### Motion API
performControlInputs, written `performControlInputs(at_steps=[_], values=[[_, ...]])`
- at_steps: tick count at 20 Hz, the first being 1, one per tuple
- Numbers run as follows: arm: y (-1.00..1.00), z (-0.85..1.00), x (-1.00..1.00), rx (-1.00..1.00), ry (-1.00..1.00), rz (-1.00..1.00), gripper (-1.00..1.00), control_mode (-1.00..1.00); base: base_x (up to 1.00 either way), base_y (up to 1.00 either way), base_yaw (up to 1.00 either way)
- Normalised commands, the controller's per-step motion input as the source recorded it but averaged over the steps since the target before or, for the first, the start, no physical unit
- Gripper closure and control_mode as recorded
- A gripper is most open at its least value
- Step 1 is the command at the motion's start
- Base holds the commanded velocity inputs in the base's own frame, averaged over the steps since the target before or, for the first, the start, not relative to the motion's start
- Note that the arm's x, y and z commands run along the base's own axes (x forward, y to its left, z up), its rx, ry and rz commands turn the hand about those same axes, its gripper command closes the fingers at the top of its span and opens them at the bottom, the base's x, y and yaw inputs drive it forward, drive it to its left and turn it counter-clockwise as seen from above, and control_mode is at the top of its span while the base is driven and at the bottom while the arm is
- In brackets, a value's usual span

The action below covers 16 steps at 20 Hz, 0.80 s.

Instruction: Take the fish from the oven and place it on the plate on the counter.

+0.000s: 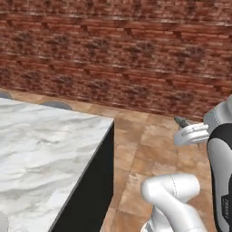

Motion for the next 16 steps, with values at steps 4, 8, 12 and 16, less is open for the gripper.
performControlInputs(at_steps=[4, 8, 12, 16], values=[[0.0, 0.0, 0.0, 0.0, 0.0, 0.0, 1.0, 1.0, 0.05, 0.02, 0.77], [0.0, 0.0, 0.0, 0.0, 0.0, 0.0, 1.0, 1.0, 0.02, 0.05, 0.76], [0.0, 0.0, 0.0, 0.0, 0.0, 0.0, 1.0, 1.0, 0.0, 0.15, 0.74], [0.0, 0.0, 0.0, 0.0, 0.0, 0.0, 1.0, 1.0, 0.27, 0.19, 0.72]])
